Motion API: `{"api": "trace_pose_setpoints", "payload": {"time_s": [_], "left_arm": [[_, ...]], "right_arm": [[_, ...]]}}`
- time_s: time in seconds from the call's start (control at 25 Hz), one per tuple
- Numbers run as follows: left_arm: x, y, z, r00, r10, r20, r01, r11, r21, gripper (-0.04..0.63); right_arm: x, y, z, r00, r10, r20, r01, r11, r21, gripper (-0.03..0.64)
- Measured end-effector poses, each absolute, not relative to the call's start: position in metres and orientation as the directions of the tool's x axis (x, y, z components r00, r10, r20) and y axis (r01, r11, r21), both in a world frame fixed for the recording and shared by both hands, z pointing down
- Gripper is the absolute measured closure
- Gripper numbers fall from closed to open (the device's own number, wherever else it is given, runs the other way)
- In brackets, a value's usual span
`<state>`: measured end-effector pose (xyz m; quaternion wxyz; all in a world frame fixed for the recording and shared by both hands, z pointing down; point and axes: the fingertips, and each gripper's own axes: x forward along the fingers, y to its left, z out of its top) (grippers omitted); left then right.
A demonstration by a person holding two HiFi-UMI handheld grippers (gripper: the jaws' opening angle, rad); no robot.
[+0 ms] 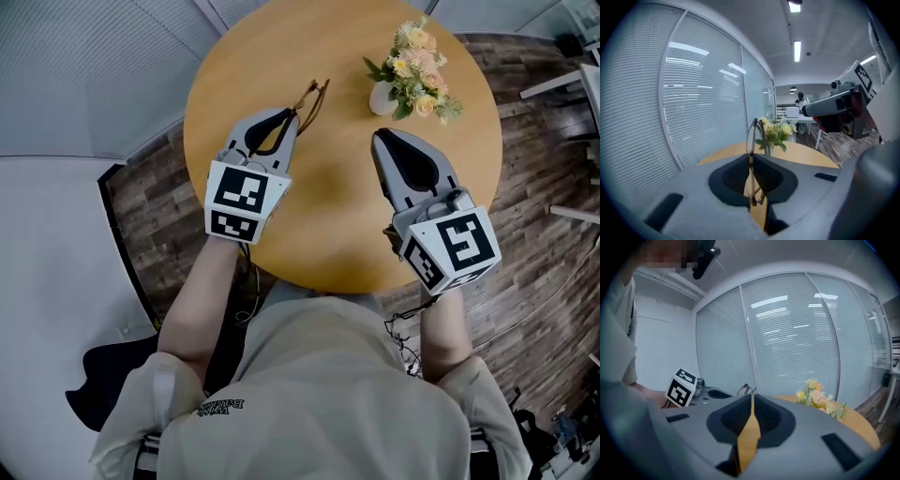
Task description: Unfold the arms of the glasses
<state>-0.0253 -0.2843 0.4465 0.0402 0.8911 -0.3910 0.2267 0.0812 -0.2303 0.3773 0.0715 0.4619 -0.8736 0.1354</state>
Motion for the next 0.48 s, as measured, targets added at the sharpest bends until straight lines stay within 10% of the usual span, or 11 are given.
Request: {"api": "trace_pose_setpoints", "payload": {"time_s": [0.48], "left_arm": [[-0.039,-0.237,0.343,0.649,-0.724,0.235,-0.738,-0.674,-0.038,0.554]], "right_arm": [[0.095,-0.204,0.282,-0.557,-0.828,0.067,-0.828,0.547,-0.123,0.577]]}}
